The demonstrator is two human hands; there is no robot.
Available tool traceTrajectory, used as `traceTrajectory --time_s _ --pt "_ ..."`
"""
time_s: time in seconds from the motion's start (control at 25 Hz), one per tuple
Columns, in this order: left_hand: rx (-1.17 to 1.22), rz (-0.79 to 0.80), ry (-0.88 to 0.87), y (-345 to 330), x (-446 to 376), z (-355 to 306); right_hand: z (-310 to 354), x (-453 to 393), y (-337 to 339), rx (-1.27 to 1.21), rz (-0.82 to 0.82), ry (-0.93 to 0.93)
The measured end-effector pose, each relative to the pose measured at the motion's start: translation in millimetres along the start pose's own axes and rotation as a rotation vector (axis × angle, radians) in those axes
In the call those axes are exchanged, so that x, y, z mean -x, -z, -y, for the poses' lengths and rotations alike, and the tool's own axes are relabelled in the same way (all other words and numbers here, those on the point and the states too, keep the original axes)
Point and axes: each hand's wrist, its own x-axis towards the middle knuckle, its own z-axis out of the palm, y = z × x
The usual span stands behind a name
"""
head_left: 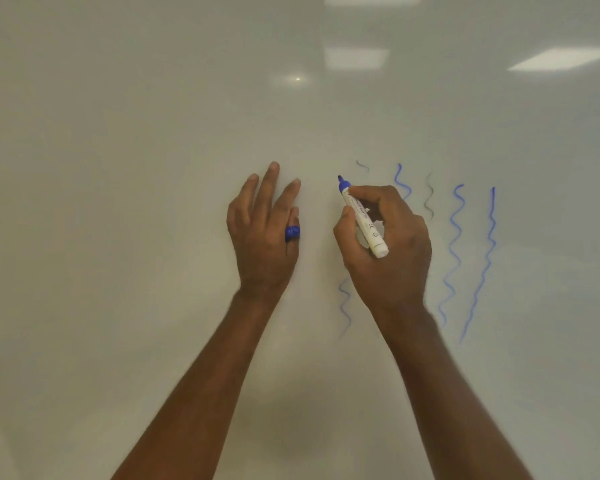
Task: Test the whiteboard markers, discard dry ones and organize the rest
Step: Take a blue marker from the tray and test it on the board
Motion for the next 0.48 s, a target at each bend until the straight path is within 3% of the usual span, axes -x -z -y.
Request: traceTrajectory --time_s 0.28,0.4,0.48 --pt "-0.023 0.002 -0.019 1 3 1 -9 7 -11 0.036 -0.019 -0.05" --pt "-0.018 0.021 -0.012 1 5 1 -11 25 -12 0.1 0.023 0.013" --pt "-0.018 0.032 -0.015 1 6 1 -14 35 -11 0.066 0.003 -0.065"
